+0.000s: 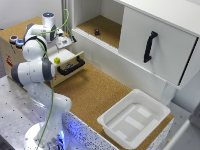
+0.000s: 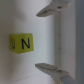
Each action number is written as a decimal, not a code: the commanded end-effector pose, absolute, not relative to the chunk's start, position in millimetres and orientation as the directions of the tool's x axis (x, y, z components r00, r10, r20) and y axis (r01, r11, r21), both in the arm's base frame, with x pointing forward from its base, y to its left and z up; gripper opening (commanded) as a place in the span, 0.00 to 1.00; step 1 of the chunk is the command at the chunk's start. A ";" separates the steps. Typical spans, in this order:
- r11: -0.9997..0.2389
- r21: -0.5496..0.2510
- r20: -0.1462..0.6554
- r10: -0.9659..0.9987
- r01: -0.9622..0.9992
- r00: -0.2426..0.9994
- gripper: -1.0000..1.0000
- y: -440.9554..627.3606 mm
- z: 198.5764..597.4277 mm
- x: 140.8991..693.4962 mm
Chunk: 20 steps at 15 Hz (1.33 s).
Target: Put the yellow block on top of the drawer
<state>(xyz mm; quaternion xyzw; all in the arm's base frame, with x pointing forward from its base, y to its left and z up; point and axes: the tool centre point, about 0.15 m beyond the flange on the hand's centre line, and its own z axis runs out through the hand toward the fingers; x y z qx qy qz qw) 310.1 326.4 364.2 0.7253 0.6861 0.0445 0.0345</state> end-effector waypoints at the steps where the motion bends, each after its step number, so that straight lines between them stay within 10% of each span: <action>1: 0.041 0.053 -0.094 0.995 0.998 -0.036 1.00 331.5 330.1 351.3; 9: 0.025 0.034 0.002 1.000 0.999 -0.025 1.00 292.4 321.7 347.2; 10: 0.024 0.024 0.011 1.000 0.999 -0.024 0.00 290.9 320.0 344.0; 20: 0.019 0.019 0.026 0.999 1.000 -0.019 0.00 312.1 327.0 313.9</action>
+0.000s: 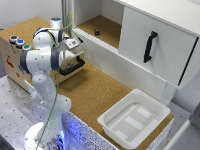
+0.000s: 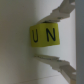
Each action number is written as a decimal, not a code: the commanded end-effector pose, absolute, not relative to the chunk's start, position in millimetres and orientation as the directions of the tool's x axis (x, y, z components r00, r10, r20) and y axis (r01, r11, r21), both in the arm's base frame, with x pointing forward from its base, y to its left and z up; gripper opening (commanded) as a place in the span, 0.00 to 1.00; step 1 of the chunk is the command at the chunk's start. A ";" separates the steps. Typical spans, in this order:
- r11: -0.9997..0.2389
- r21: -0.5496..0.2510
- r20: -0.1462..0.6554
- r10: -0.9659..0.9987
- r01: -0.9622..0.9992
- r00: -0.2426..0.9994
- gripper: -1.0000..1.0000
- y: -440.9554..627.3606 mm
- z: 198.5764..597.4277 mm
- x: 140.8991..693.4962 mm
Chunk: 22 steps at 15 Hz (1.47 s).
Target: Put the yellow block on top of the drawer
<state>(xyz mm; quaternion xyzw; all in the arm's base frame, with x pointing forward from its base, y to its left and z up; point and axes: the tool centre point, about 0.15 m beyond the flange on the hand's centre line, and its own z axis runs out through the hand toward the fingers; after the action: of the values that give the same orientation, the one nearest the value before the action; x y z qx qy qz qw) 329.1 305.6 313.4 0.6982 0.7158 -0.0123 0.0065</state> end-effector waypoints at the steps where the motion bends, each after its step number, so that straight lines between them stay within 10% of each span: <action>1: 0.011 0.041 0.038 0.999 0.999 -0.013 0.00 315.0 339.2 314.6; 13: 0.019 0.170 0.092 0.995 0.985 -0.035 0.00 413.8 445.2 325.0; 22: 0.100 0.145 0.032 0.994 0.984 -0.105 0.00 489.6 449.3 294.2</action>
<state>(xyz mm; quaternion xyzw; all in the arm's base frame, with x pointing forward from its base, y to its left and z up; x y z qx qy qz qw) 300.3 439.8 449.2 0.6657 0.7346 0.1309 0.0049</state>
